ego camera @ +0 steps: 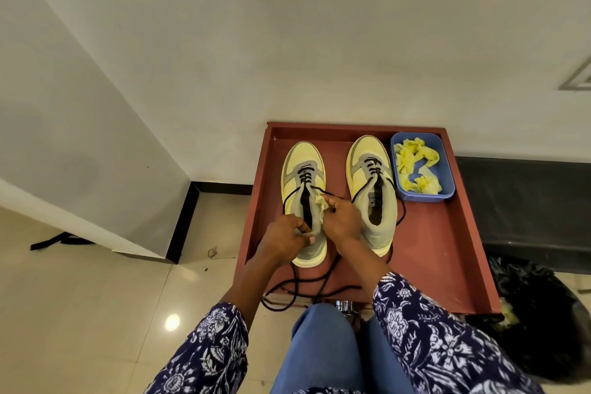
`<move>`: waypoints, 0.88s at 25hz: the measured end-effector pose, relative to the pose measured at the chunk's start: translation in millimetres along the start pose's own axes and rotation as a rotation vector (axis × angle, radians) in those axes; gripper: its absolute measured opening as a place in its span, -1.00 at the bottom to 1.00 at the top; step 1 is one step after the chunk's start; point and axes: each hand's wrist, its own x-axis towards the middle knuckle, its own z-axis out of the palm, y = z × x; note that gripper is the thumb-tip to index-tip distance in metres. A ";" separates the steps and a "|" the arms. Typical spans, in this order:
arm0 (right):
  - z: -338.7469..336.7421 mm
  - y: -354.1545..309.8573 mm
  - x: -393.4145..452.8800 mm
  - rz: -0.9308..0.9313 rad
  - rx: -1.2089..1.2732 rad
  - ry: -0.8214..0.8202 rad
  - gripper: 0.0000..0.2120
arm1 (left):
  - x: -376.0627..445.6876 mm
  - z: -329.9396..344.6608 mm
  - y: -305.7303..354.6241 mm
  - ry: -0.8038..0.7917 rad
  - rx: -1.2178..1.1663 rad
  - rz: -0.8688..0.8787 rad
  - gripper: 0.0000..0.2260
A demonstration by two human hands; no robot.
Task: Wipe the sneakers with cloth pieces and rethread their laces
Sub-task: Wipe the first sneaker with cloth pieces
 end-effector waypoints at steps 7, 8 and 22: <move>19.1 17.5 -41.6 0.040 0.085 0.081 -0.60 | -1.5 4.6 -2.8 0.050 -0.017 0.047 -0.85; 25.0 20.1 -48.6 0.067 0.088 0.106 -0.62 | -2.0 5.1 -2.9 0.057 -0.020 0.049 -0.85; 57.3 11.1 -99.3 0.339 0.228 0.156 -0.81 | 7.8 1.2 -8.1 0.012 -0.072 0.018 -0.85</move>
